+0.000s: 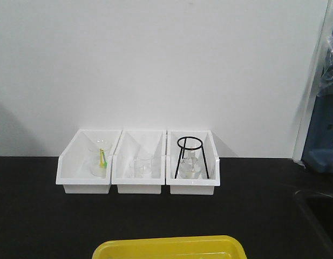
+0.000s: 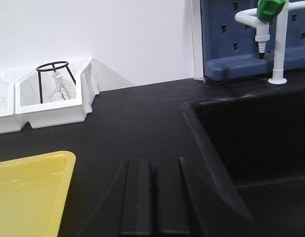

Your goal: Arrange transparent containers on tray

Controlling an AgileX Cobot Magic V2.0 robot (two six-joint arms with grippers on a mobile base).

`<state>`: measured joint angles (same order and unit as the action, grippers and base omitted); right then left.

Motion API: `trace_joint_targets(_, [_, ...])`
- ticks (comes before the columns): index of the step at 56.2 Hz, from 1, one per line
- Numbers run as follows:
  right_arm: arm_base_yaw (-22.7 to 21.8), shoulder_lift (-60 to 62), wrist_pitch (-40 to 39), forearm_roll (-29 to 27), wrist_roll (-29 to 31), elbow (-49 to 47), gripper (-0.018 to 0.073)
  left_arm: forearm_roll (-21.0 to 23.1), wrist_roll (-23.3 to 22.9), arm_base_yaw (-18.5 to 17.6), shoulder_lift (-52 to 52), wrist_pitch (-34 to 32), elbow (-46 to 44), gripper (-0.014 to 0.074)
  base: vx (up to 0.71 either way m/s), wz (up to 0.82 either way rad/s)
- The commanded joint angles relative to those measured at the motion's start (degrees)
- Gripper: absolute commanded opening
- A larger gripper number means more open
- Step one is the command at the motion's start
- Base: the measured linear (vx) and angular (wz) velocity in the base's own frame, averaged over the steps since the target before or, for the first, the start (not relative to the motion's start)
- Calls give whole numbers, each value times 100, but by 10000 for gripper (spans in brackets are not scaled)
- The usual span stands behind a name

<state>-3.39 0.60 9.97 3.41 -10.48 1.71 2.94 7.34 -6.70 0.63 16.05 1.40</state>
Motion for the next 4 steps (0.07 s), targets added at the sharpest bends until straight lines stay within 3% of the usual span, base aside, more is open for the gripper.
trace_joint_targets(1, [-34,52,-459,56,19,54,-11,16,-9,-9,135,-483,191,-7,0,0])
trace_joint_targets(4, [-34,52,-459,56,19,54,-11,16,-9,-9,135,-483,191,-7,0,0])
